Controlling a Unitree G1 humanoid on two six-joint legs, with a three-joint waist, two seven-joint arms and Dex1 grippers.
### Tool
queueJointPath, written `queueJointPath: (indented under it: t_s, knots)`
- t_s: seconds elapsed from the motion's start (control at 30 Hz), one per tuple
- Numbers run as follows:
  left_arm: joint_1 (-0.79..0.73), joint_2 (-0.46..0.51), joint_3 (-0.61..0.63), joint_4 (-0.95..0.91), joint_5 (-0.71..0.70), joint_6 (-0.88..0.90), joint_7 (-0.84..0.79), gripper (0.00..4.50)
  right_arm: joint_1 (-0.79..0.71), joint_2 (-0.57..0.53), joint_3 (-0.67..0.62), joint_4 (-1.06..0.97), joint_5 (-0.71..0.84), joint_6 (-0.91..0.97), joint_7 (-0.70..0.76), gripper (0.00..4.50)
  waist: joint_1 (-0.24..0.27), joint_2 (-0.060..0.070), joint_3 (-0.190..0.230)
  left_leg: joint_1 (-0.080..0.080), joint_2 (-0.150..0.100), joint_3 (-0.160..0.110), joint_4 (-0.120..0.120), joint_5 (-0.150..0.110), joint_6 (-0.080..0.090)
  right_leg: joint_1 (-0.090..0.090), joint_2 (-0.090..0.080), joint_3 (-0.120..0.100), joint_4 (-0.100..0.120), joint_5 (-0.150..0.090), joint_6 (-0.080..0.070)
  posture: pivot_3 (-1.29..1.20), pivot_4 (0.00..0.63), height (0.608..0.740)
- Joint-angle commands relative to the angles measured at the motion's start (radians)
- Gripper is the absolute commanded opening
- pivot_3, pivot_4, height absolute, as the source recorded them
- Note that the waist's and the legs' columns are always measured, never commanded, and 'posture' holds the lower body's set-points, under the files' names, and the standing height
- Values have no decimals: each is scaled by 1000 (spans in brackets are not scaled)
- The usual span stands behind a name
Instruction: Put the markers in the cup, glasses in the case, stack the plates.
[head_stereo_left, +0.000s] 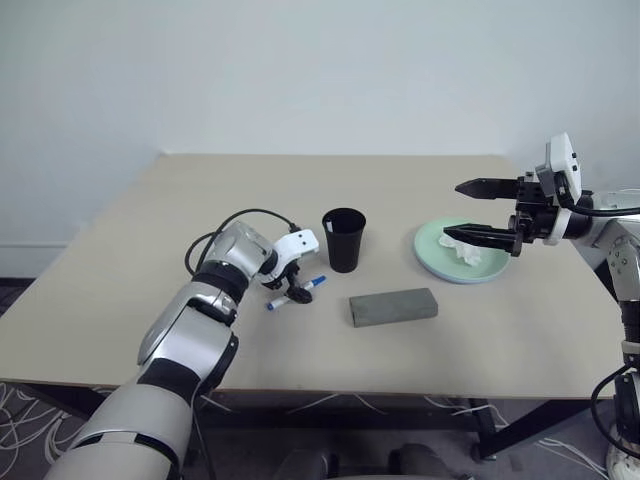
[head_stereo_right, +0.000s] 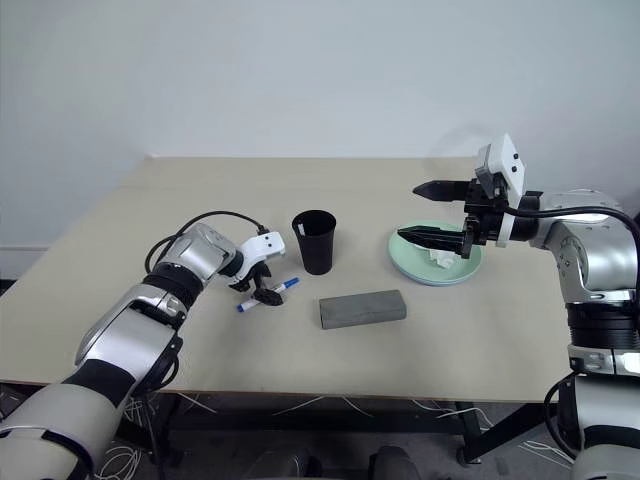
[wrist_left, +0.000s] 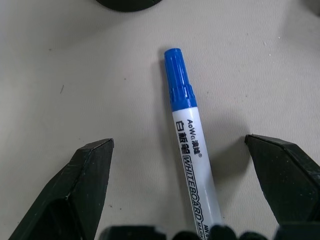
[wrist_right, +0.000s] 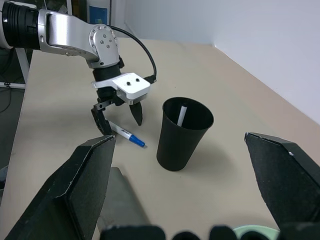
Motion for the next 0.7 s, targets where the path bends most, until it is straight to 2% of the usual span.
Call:
queueJointPath:
  t_s: [0.03,0.3,0.33,0.47,0.7]
  knots:
    - [-39,-18,16,10,16,-19,23,4468,-16,-6,-21,-30,16,-1,-3,4500,0,0,0,0,0,0,0,0,0,0,0,0,0,0,0,0,0,732]
    - [-52,-33,25,39,32,-34,35,4468,-20,-5,-18,-28,14,-1,-3,4500,0,0,0,-1,0,0,0,0,0,0,0,-1,0,0,0,0,0,732]
    - [-51,-33,25,39,34,-36,32,4308,-20,-5,-18,-28,14,-1,-3,4500,0,0,0,0,0,0,0,0,0,0,0,-1,0,0,0,0,0,732]
    - [-47,-35,24,39,41,-39,21,3240,-23,-7,-17,-25,12,-2,-1,4500,0,0,0,-1,0,0,0,0,0,0,0,-1,0,0,0,0,0,732]
    - [-31,-23,1,39,75,-59,24,775,-32,-6,-12,-19,9,-4,0,4500,-1,0,0,-1,0,0,0,0,0,-1,0,-1,0,0,0,0,0,732]
